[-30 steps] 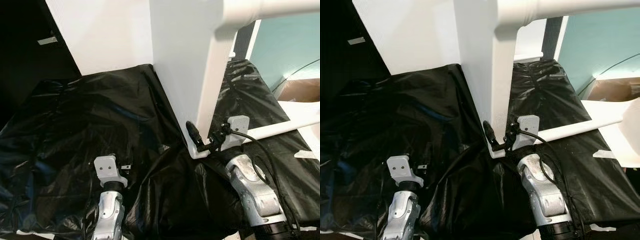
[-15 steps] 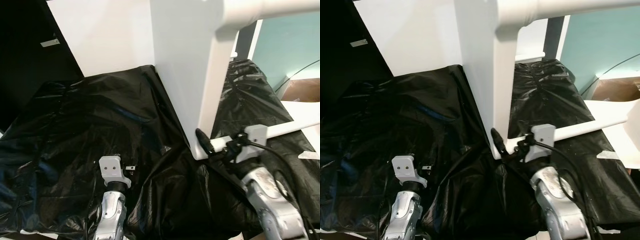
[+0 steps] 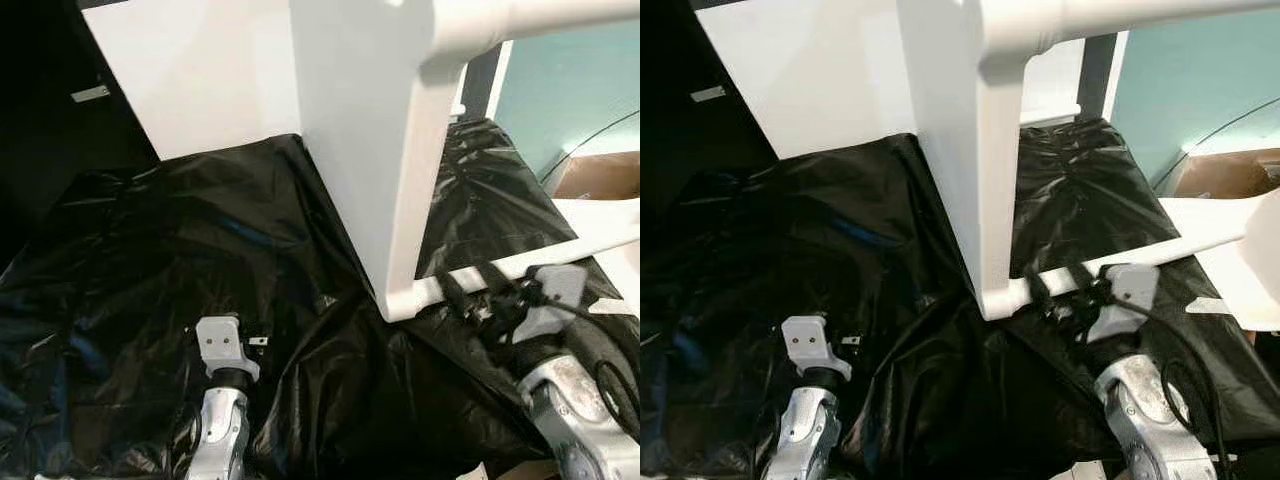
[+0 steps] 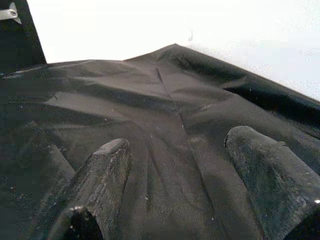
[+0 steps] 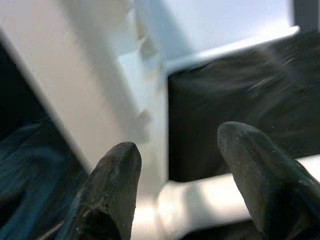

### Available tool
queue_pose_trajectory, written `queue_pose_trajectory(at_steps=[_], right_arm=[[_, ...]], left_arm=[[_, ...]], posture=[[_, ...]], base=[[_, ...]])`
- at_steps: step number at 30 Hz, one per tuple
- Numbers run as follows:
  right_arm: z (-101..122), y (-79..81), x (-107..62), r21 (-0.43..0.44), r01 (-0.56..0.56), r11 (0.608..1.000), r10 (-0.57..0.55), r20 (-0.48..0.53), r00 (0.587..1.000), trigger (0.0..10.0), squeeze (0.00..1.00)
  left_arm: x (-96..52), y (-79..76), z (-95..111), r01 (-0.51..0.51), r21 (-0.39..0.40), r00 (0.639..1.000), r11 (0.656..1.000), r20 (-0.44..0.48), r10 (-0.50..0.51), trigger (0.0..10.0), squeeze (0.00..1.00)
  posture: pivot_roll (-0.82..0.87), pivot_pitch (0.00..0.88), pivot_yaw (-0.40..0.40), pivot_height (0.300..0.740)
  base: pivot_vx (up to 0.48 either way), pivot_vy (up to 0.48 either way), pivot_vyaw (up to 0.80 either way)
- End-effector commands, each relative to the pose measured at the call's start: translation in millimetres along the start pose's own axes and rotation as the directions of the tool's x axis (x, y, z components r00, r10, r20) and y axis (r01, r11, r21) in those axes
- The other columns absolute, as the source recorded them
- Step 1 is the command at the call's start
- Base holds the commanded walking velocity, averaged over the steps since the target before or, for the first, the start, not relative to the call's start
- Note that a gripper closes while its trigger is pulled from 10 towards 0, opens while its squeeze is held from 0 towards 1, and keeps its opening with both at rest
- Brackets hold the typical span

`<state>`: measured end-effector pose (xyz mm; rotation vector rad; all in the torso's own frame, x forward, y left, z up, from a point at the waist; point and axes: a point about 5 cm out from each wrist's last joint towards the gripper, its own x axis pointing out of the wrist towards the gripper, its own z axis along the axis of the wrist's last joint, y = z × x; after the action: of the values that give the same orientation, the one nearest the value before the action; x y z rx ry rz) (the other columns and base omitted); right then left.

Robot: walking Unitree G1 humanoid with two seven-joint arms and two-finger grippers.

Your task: Building children table

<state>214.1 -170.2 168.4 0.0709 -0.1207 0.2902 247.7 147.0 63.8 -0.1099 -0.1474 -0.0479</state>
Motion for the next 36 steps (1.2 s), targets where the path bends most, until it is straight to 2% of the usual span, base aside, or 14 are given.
queue_pose_trajectory(at_steps=[1, 3, 4, 5, 6, 7, 10, 14, 16, 17, 20, 29, 31, 36], right_arm=[[7, -5.6, 4.9, -0.007, 0.047, 0.999, -0.047, 0.043, 0.998, 10.0, 0.0], [9, -10.6, 7.1, -0.02, 0.083, 0.996, -0.082, 0.055, 0.995, 10.0, 0.0], [9, -15.8, 11.1, -0.045, 0.118, 0.992, -0.116, 0.06, 0.991, 3.5, 0.0], [9, -15.8, 11.1, -0.045, 0.118, 0.992, -0.116, 0.06, 0.991, 3.5, 0.0], [10, -19.3, 18.6, -0.067, 0.136, 0.988, -0.132, 0.07, 0.989, 2.7, 0.0], [10, -20.7, 25.6, -0.086, 0.142, 0.986, -0.136, 0.071, 0.988, 0.0, 0.0], [11, -15.3, 49.3, -0.122, 0.101, 0.987, -0.092, 0.084, 0.992, 0.0, 0.0], [10, -8.6, 62.9, -0.133, 0.053, 0.99, -0.042, 0.087, 0.995, 0.0, 0.0], [7, 0.5, 78.3, -0.136, -0.009, 0.991, 0.02, 0.08, 0.997, 0.0, 0.0], [7, 0.5, 78.3, -0.136, -0.009, 0.991, 0.02, 0.08, 0.997, 0.0, 0.0], [0, 15.0, 104.7, -0.135, -0.093, 0.986, 0.103, 0.068, 0.992, 0.0, 0.0], [-12, 28.6, 120.9, -0.106, -0.173, 0.979, 0.178, 0.04, 0.983, 0.0, 0.0], [-19, 45.8, 126.8, -0.071, -0.273, 0.959, 0.275, 0.014, 0.961, 0.0, 0.0], [-24, 59.9, 130.2, -0.041, -0.37, 0.928, 0.37, -0.003, 0.929, 0.0, 0.0]], left_arm=[[-3.8, 3.3, -3, 0.033, 0.013, 0.999, 0.999, -0.018, -0.033, 10.0, 0.0], [-4.1, 3.5, -3, 0.033, 0.013, 0.999, 0.999, -0.02, -0.033, 10.0, 0.0], [-4.2, 3.5, -3, 0.034, 0.013, 0.999, 0.999, -0.021, -0.034, 10.0, 0.0], [-4.2, 3.5, -3, 0.034, 0.013, 0.999, 0.999, -0.021, -0.034, 10.0, 0.0], [-3.7, 3.1, -3, 0.035, 0.013, 0.999, 0.999, -0.022, -0.035, 10.0, 0.0], [-3.2, 2.6, -4, 0.036, 0.013, 0.999, 0.999, -0.022, -0.036, 10.0, 0.0], [-1.2, 1.0, -4, 0.037, 0.012, 0.999, 0.999, -0.02, -0.037, 10.0, 0.0], [-1.1, 0.5, -4, 0.034, 0.012, 0.999, 0.999, -0.02, -0.034, 10.0, 0.0], [-2.0, 0.9, -5, 0.026, 0.01, 0.999, 1.0, -0.021, -0.026, 10.0, 0.0], [-2.0, 0.9, -5, 0.026, 0.01, 0.999, 1.0, -0.021, -0.026, 10.0, 0.0], [-4.7, 3.1, -5, 0.006, 0.016, 1.0, 1.0, -0.02, -0.006, 10.0, 0.0], [-6.9, 6.5, -4, -0.015, 0.021, 1.0, 1.0, -0.011, 0.016, 10.0, 0.0], [-8.4, 7.9, -4, -0.02, 0.023, 1.0, 1.0, -0.009, 0.02, 10.0, 0.0], [-9.4, 8.8, -3, -0.024, 0.025, 1.0, 0.999, -0.008, 0.024, 10.0, 0.0]], posture=[[-0.08, 0.0, 0.128, 0.74], [-0.08, 0.0, 0.128, 0.74], [-0.08, 0.0, 0.128, 0.74], [-0.08, 0.0, 0.128, 0.74], [-0.09, 0.0, 0.129, 0.74], [-0.09, 0.0, 0.129, 0.74], [-0.08, 0.0, 0.124, 0.74], [-0.06, 0.0, 0.119, 0.74], [-0.06, 0.0, 0.116, 0.74], [-0.06, 0.0, 0.116, 0.74], [-0.02, 0.0, 0.094, 0.74], [0.01, 0.0, 0.086, 0.74], [0.02, 0.0, 0.084, 0.74], [0.03, 0.0, 0.083, 0.74]], base=[[0.0, 0.0, 0.0], [0.0, 0.0, 0.0], [0.0, 0.0, 0.0], [0.0, 0.0, 0.0], [0.0, 0.0, 0.0], [0.0, 0.0, 0.0], [0.0, 0.0, 0.0], [0.0, 0.0, 0.0], [0.0, 0.0, 0.0], [0.0, 0.0, 0.0], [0.0, 0.0, 0.0], [0.0, 0.0, 0.0], [0.0, 0.0, 0.0], [0.0, 0.0, 0.0]])
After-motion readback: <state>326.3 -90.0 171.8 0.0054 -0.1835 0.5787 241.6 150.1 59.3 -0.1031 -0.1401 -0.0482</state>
